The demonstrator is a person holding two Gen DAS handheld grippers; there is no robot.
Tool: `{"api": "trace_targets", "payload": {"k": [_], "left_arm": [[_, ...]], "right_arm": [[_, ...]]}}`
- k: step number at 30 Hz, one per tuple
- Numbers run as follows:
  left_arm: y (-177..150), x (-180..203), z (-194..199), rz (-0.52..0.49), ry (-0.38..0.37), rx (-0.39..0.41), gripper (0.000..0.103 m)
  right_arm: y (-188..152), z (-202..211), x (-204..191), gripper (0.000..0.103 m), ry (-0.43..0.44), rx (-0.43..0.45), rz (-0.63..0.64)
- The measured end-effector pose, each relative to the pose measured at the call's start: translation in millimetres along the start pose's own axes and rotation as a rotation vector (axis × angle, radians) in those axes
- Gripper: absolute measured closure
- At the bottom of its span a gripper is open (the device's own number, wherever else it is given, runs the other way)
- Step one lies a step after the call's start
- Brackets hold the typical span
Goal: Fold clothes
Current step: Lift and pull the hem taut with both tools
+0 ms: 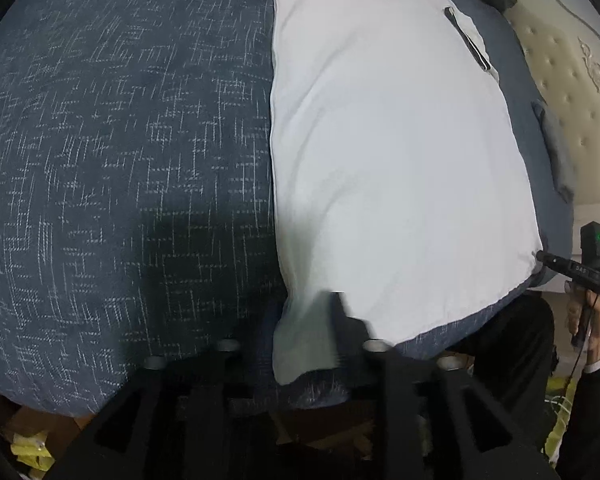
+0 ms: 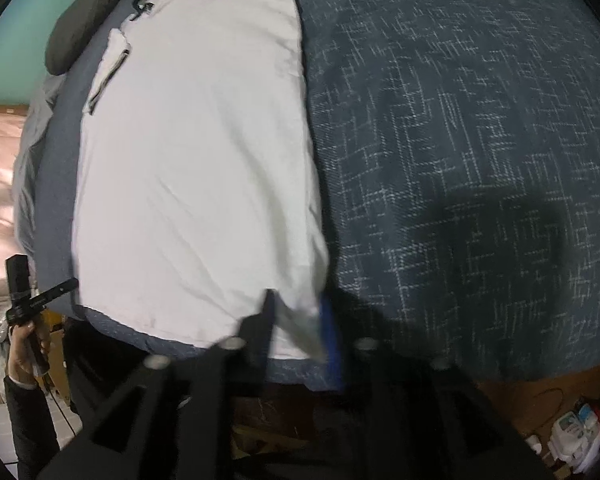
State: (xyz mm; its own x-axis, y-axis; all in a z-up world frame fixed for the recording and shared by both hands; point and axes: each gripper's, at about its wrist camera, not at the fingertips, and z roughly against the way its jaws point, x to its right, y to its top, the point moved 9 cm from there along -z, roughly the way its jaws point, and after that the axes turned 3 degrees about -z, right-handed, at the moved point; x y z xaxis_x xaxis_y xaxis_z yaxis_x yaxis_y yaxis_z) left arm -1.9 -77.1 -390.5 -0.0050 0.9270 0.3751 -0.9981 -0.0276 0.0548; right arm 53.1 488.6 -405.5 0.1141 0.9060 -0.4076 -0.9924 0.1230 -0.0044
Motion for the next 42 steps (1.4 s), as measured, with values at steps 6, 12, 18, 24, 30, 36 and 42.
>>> {"api": "trace_targets", "payload": {"k": [6,12,18,24,30,36,42], "left_arm": [[-7.2,-1.2,2.7,-0.010,0.005,-0.010,0.059],[-9.3,-0.2,-0.4,-0.012,0.003,-0.017,0.061],[-10.5,3.7,-0.9,-0.021,-0.011,-0.017,0.091],[-9.8,11.3,6.9,-0.052,-0.005,0.001,0.099],[-4.8,20.5,21.8,-0.085,0.013,0.025,0.100],[1.9,30.1,40.3,-0.106,0.025,0.066,0.100],[9.1,41.5,63.4,-0.135,0.040,0.114,0.100]], "right_arm": [[-10.4,2.5,-5.6,0.057,-0.013,-0.015,0.031],[-16.3,-2.3,-0.7,0.058,-0.034,-0.035,0.030],[-22.5,-9.4,1.6,0.073,-0.047,-0.058,0.032],[-18.7,-7.4,6.4,0.093,-0.037,-0.033,0.022],[-1.8,13.6,2.3,0.097,-0.017,0.007,0.046],[10.5,31.4,-11.1,0.098,0.007,0.064,0.069],[23.0,63.9,-25.9,0.098,0.026,0.115,0.093]]}}
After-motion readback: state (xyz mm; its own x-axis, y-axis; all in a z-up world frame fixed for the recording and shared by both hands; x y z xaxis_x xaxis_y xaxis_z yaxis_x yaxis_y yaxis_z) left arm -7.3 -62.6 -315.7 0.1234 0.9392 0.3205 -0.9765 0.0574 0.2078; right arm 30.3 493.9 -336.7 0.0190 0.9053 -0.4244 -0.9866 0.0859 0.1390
